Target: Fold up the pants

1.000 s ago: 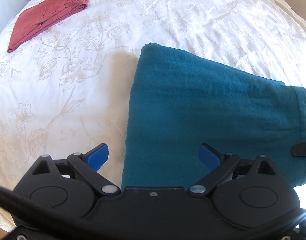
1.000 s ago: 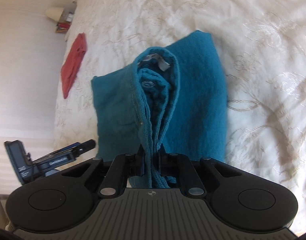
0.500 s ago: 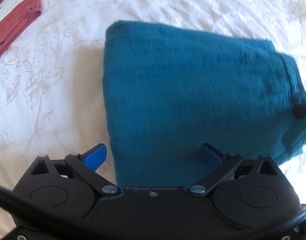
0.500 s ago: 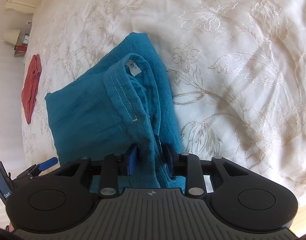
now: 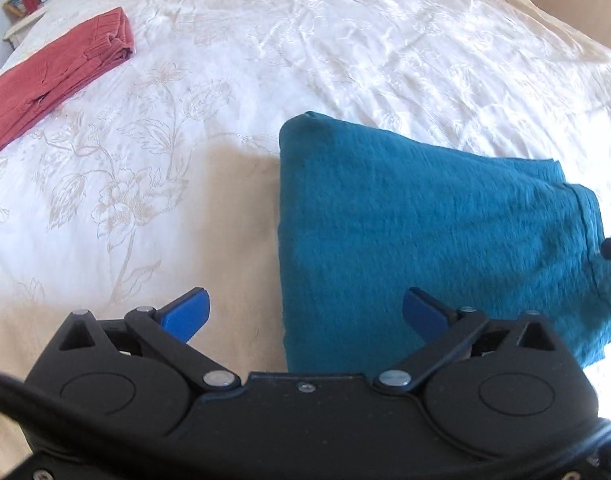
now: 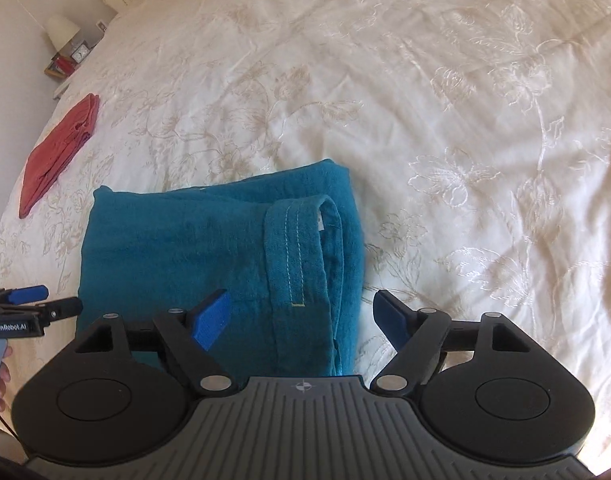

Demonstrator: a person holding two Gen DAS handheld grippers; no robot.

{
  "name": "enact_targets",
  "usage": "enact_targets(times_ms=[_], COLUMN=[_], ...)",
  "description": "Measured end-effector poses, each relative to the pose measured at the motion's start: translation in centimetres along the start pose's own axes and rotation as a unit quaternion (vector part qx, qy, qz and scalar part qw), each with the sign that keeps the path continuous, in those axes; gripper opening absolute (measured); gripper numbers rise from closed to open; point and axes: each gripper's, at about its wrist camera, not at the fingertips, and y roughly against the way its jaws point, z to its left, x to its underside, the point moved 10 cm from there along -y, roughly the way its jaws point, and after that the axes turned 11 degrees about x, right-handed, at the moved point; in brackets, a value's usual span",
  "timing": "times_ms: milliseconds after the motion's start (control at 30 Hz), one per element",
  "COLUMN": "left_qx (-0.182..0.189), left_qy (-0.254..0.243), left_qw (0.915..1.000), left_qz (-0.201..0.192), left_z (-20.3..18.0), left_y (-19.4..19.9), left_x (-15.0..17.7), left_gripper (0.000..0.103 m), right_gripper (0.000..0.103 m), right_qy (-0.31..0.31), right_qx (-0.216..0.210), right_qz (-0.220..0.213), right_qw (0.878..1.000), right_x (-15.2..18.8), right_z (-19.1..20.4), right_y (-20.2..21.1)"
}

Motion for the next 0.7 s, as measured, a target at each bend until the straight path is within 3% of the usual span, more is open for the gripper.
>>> enact_targets(times_ms=[167,300,500,700], left_qx=[0.006,0.019,0.054,0.065], left_qy=[-0.004,-0.005,0.03,0.008], left_qw=[0.9997,0.9987,0.9967,0.9962], left_qz=[0.022,0.047,0.054,0.058], left_z=[0.8,0.8,0.9,-0.4], left_y=[-2.3,-3.6,-6.1,-7.9], left_x=[-0.1,1.5,1.1,-0.1], left_gripper=[0.102,0.102,0.102,0.103], right_gripper=[0.077,0.078,0.086,0.101], right_qy=[0.019,-0.002,-0.023,-0.041], right_qx=[0.013,0.006,-0.022,-0.043], right_qz=[0.031,0.053,0.07,0.078], right_qw=[0.999,0.999,0.997,0.995], right_x=[0.0,0.4,0.7,0.5], right_z=[-0.1,-0.5,-0.2,0.3], right_y=[-3.3,-4.9,-6.6,-7.9])
